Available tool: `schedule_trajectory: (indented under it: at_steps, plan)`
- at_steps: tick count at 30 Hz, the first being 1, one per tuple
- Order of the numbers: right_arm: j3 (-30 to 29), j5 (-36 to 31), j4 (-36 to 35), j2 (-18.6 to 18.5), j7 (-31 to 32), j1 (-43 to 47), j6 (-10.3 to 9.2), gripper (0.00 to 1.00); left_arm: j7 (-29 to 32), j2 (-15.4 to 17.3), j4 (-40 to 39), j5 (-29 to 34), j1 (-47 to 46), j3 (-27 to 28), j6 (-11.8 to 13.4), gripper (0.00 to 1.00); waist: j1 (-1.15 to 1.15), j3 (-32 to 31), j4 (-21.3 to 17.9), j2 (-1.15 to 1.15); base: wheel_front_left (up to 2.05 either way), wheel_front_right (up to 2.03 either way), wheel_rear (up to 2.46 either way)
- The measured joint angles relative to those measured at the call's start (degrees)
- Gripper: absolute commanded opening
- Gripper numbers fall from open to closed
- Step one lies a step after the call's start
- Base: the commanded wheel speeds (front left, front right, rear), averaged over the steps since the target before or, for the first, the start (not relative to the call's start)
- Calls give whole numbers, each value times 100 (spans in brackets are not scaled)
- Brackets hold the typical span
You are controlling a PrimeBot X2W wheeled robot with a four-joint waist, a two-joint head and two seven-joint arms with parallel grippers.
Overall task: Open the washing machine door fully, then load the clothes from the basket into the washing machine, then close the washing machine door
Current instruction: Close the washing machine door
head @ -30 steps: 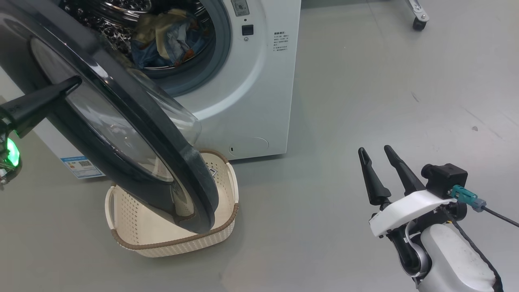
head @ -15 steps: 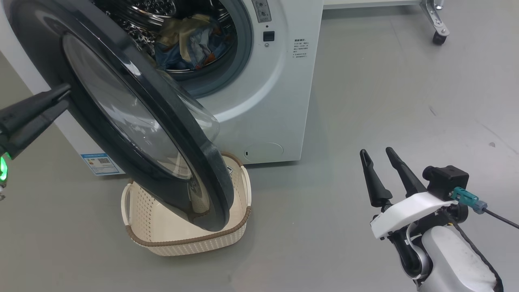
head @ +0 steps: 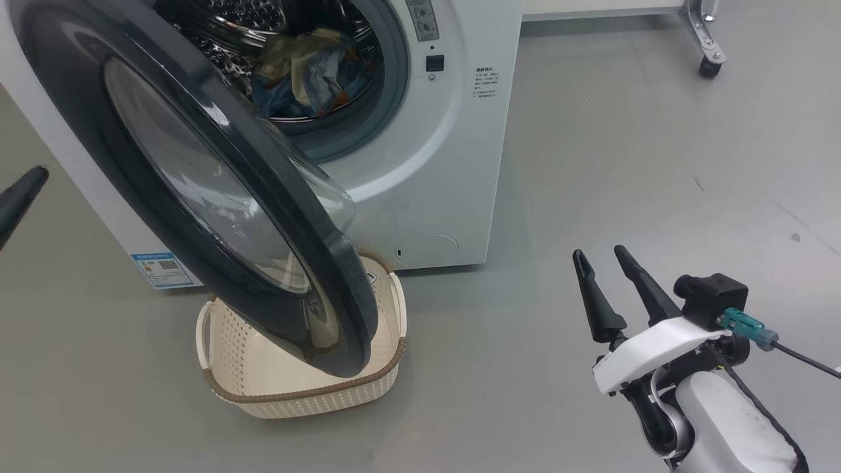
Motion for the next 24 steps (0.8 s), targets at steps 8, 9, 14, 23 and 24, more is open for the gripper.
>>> schedule_trajectory:
  at_steps: [8,9,14,23,24]
  plan:
    - [87,0,2,-12,1,2,0,100,-1327,-245,-235,836,722,255,-124,100,0,-40,-175,0,0,0,0]
    - [86,0,2,-15,0,2,0,100,-1466,-292,-250,937,811,257,-142,100,0,-48,-193,0,0,0,0]
    - [57,0,5,-49,1,13,0,100,-2083,-624,-254,1095,1247,232,-146,100,0,-91,-254,0,0,0,0]
    - [42,0,-2,-126,1,24,0,100,-3161,-638,-578,1875,1851,-431,-146,100,0,-74,-266,0,0,0,0]
    - [36,0,-3,-153,1,24,0,100,-3287,-626,-635,1982,1888,-532,-146,100,0,-61,-260,0,0,0,0]
